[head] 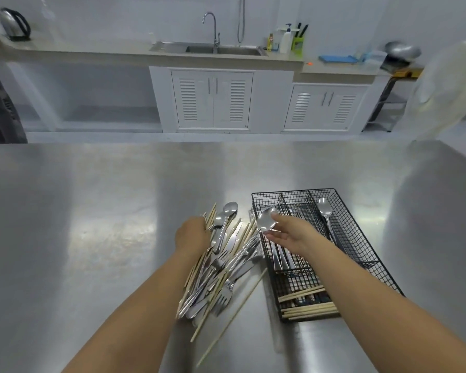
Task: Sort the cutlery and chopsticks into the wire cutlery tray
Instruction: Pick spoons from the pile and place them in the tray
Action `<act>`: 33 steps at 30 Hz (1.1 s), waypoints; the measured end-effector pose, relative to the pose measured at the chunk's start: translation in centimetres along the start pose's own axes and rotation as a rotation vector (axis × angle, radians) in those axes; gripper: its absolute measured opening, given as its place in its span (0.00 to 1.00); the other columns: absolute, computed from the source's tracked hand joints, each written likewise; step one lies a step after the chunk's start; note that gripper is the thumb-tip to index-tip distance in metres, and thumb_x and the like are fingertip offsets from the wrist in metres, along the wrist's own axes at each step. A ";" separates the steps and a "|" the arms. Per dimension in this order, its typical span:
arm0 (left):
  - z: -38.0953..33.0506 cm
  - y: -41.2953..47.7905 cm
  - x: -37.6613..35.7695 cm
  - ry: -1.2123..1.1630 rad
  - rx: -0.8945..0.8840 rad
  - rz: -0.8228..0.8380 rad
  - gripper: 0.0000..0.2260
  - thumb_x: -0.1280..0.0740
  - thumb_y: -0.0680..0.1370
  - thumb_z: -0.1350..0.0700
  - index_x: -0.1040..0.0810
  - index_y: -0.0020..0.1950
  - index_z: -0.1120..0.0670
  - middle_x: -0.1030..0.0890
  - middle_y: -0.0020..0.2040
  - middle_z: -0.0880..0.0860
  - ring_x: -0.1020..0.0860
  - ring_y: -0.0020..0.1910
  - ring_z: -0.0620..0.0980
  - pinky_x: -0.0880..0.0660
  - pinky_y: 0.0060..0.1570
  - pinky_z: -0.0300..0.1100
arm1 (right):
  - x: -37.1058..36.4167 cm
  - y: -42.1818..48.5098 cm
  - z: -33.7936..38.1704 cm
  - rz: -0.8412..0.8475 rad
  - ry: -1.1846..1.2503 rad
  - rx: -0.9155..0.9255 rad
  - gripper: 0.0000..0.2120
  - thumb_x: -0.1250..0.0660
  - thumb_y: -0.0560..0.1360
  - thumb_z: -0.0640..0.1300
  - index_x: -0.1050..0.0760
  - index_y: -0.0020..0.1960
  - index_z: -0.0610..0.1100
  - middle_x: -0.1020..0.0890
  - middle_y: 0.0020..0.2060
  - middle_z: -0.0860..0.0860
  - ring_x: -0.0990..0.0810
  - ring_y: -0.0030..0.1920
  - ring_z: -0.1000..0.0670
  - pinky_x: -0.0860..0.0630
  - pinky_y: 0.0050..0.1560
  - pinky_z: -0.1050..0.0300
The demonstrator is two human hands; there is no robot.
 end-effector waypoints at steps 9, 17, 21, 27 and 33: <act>0.8 0.8 3.4 0.019 0.084 0.096 0.07 0.42 0.76 0.63 0.26 0.49 0.61 0.21 0.49 0.60 0.23 0.48 0.61 0.30 0.41 0.45 | -3.1 1.6 0.3 0.062 0.064 0.004 0.18 0.33 0.76 0.38 0.31 0.64 0.35 0.22 0.48 0.38 0.21 0.45 0.43 0.18 0.35 0.55; 2.1 -0.9 4.7 -0.253 0.272 0.396 0.12 0.38 0.77 0.52 0.27 0.39 0.58 0.32 0.32 0.52 0.35 0.26 0.48 0.38 0.27 0.37 | -5.7 3.0 -0.2 0.119 -0.025 -0.012 0.11 0.32 0.75 0.39 0.28 0.54 0.35 0.22 0.47 0.39 0.20 0.42 0.44 0.18 0.34 0.57; 1.1 -1.9 5.0 -0.637 0.341 0.540 0.19 0.40 0.78 0.42 0.25 0.47 0.59 0.24 0.35 0.52 0.33 0.25 0.45 0.36 0.23 0.33 | -6.9 3.6 -0.5 0.151 -0.049 -0.016 0.07 0.32 0.76 0.38 0.27 0.50 0.35 0.21 0.44 0.39 0.19 0.41 0.43 0.18 0.34 0.57; 0.8 -2.3 4.4 -0.925 0.210 0.740 0.13 0.42 0.80 0.46 0.25 0.48 0.55 0.22 0.32 0.48 0.24 0.26 0.43 0.29 0.29 0.38 | -8.9 4.6 0.1 0.156 -0.086 0.023 0.13 0.32 0.75 0.35 0.26 0.57 0.30 0.20 0.45 0.38 0.18 0.39 0.43 0.19 0.31 0.57; 2.2 -2.5 4.0 -1.225 0.263 0.675 0.09 0.44 0.82 0.55 0.27 0.51 0.59 0.29 0.28 0.48 0.29 0.26 0.44 0.32 0.25 0.35 | -8.8 6.2 0.1 0.101 -0.131 0.002 0.13 0.35 0.74 0.39 0.25 0.55 0.32 0.20 0.45 0.39 0.19 0.39 0.42 0.20 0.36 0.52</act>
Point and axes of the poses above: each hand's wrist, its own y-axis towards the middle knuckle, its own x-axis out of the back of the hand, z = x × y, the point moved 1 cm from there along y, towards the middle knuckle
